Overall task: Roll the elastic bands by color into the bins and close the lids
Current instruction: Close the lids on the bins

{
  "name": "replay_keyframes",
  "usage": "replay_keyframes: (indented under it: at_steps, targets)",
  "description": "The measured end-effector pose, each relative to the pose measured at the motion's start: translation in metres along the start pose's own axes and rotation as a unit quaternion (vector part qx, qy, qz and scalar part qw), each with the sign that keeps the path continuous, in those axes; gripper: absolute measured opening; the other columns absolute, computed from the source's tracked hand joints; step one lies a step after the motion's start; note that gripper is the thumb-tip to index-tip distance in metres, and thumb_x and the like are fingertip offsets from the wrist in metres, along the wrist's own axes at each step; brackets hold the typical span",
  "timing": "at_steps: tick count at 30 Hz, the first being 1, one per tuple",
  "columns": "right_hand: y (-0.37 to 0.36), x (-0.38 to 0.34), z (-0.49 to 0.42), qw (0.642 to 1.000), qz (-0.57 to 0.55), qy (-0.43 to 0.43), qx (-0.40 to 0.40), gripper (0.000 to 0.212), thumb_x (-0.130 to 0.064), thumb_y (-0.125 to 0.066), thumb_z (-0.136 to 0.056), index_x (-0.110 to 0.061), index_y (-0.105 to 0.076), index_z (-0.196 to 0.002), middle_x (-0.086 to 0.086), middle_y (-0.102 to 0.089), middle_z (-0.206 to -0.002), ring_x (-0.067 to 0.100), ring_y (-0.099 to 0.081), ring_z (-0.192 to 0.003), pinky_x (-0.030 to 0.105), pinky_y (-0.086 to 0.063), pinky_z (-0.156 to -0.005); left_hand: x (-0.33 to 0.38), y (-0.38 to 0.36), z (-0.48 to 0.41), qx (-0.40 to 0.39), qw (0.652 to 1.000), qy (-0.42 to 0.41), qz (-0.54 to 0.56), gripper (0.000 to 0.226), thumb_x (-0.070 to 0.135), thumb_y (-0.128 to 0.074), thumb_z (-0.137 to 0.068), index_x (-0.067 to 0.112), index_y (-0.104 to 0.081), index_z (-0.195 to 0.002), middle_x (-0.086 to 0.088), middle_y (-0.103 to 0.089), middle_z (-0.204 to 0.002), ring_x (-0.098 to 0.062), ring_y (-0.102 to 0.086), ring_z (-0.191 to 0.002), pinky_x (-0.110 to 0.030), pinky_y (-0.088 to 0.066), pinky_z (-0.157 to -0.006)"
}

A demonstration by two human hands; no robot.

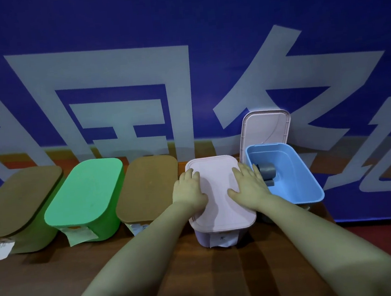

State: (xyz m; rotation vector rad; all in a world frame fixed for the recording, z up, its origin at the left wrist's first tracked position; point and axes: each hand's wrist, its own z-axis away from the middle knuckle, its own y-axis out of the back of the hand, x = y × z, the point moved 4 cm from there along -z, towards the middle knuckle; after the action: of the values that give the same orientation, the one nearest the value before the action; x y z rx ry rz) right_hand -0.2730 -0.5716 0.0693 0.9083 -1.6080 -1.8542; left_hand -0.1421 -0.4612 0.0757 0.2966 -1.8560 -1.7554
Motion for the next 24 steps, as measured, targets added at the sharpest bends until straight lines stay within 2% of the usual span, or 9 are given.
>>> replay_keyframes:
  at_steps: [3,7,10,13,17,24]
  targets:
    - [-0.004,0.003,-0.014,0.999,-0.036,-0.015,-0.007,0.066,-0.047,-0.025,-0.101,-0.011,-0.005,-0.153,0.005,0.003,-0.161,0.018,0.006,-0.149,0.034,0.006,-0.120,0.000,-0.004,-0.013,-0.004,1.000,0.003,0.029,0.061,0.035,-0.038,-0.098,0.013,-0.015,-0.151,-0.006,-0.010,-0.160,-0.025,-0.011,-0.147,-0.038,-0.021,-0.118]
    - [-0.014,0.009,-0.025,0.997,-0.054,-0.024,-0.051,0.063,-0.045,-0.014,-0.102,-0.012,0.004,-0.152,0.002,0.011,-0.161,0.014,0.011,-0.148,0.030,0.008,-0.119,-0.005,-0.023,-0.028,-0.062,0.997,0.029,0.038,0.064,0.046,-0.016,-0.102,0.013,0.005,-0.152,-0.003,0.011,-0.161,-0.020,0.010,-0.148,-0.035,-0.004,-0.121]
    - [-0.024,0.014,-0.027,0.995,-0.059,-0.029,-0.069,0.064,-0.045,-0.013,-0.102,-0.010,0.007,-0.152,0.003,0.014,-0.160,0.014,0.013,-0.147,0.030,0.007,-0.119,-0.008,-0.037,-0.033,-0.084,0.994,0.054,0.050,0.067,0.050,-0.010,-0.100,0.012,0.010,-0.151,-0.004,0.015,-0.160,-0.020,0.013,-0.147,-0.033,0.002,-0.119]
    - [-0.032,0.015,-0.028,0.995,-0.064,-0.035,-0.063,0.066,-0.046,-0.015,-0.102,-0.009,0.008,-0.151,0.004,0.015,-0.160,0.015,0.012,-0.147,0.030,0.007,-0.120,-0.010,-0.047,-0.033,-0.062,0.996,0.059,0.039,0.069,0.051,-0.008,-0.099,0.008,0.009,-0.151,-0.006,0.013,-0.160,-0.020,0.013,-0.148,-0.032,0.005,-0.119]
    - [-0.041,0.018,-0.030,0.996,-0.057,-0.041,-0.058,0.070,-0.052,-0.014,-0.099,-0.011,0.011,-0.151,0.003,0.017,-0.160,0.015,0.015,-0.147,0.035,0.006,-0.121,-0.011,-0.053,-0.030,-0.018,0.997,0.057,0.042,0.073,0.056,-0.012,-0.098,0.009,0.006,-0.152,-0.005,0.009,-0.161,-0.019,0.010,-0.148,-0.030,0.005,-0.118]
    - [-0.048,0.022,-0.036,0.995,-0.053,-0.034,-0.075,0.072,-0.054,-0.013,-0.098,-0.013,0.014,-0.150,0.002,0.020,-0.159,0.016,0.014,-0.147,0.033,0.008,-0.120,-0.011,-0.054,-0.033,-0.033,0.997,0.056,0.029,0.077,0.059,-0.015,-0.096,0.010,0.008,-0.152,-0.004,0.012,-0.160,-0.019,0.013,-0.147,-0.028,0.006,-0.115]
